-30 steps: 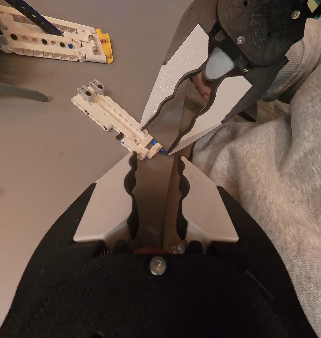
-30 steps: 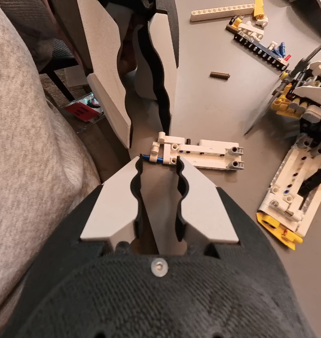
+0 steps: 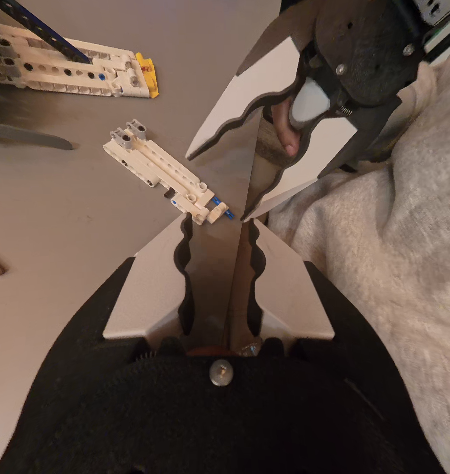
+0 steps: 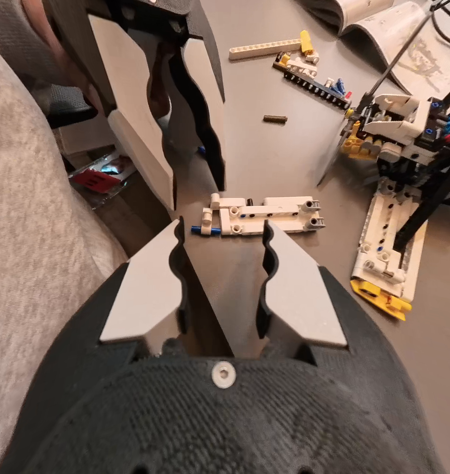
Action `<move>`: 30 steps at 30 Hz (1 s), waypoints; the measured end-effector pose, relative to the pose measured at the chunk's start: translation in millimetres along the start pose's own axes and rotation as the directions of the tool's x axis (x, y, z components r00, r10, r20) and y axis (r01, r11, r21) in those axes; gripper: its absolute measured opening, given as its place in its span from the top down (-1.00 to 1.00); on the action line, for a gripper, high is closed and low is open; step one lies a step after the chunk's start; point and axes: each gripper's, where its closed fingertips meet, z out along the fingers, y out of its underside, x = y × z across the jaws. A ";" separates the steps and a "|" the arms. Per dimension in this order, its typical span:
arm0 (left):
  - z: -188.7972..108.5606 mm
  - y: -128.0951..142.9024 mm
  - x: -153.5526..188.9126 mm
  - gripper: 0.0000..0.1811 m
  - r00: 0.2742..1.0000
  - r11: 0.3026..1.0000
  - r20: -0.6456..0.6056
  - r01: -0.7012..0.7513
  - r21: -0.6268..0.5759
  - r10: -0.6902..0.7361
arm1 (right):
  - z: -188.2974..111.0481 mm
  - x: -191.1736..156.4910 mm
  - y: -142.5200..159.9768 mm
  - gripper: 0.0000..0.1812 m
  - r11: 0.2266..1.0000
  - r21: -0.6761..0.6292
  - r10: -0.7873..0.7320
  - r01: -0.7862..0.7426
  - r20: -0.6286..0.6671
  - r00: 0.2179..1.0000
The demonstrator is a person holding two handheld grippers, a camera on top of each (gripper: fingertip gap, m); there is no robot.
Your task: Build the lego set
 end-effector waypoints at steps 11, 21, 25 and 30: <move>11.4 -18.7 0.9 0.53 0.961 0.969 0.126 -0.247 -0.016 0.247 | 3.0 4.8 15.5 0.33 0.994 0.086 0.069 -0.070 0.014 0.998; 9.4 5.2 -11.9 0.55 0.910 0.866 0.079 -0.358 -0.349 0.408 | -0.2 10.7 20.2 0.35 0.990 0.126 0.070 -0.070 0.005 0.998; 11.7 1.8 -4.4 0.55 0.913 0.859 0.013 -0.379 -0.344 0.408 | -1.4 13.2 21.9 0.41 0.989 0.130 0.074 -0.074 0.007 0.997; 21.8 1.1 -6.0 0.55 0.891 0.828 -0.019 -0.430 -0.359 0.454 | -2.5 12.8 24.8 0.50 0.993 0.110 0.051 -0.053 0.015 0.999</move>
